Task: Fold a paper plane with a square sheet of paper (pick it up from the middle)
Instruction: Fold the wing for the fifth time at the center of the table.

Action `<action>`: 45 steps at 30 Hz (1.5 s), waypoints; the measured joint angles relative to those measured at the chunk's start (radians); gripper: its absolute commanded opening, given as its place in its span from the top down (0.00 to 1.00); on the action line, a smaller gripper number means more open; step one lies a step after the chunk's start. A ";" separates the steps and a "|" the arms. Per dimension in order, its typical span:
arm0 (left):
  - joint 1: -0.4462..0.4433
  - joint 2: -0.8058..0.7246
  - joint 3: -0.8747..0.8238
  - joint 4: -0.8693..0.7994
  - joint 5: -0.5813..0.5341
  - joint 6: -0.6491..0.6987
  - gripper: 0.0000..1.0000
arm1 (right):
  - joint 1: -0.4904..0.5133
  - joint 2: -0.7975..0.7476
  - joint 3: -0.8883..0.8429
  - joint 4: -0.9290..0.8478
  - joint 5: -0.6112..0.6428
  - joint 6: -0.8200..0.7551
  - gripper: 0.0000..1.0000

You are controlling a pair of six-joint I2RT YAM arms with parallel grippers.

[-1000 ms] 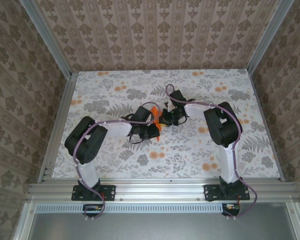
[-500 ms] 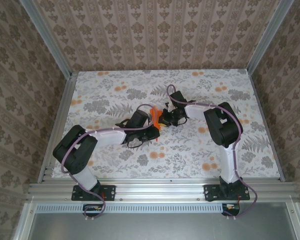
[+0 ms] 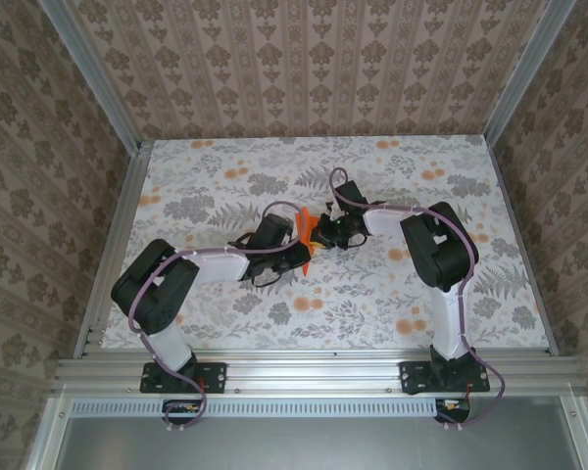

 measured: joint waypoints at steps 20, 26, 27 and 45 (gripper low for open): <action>0.004 0.096 0.038 0.006 0.057 0.031 0.83 | 0.005 0.000 0.000 0.001 0.009 0.024 0.95; -0.014 0.087 0.044 -0.034 0.078 0.057 0.83 | 0.008 0.000 -0.006 0.015 0.010 0.043 0.95; -0.014 0.087 0.044 -0.037 0.084 0.058 0.83 | 0.009 0.000 -0.007 0.017 0.010 0.046 0.95; -0.052 0.075 0.058 -0.111 0.069 0.089 0.83 | 0.020 0.000 -0.011 0.027 0.011 0.056 0.95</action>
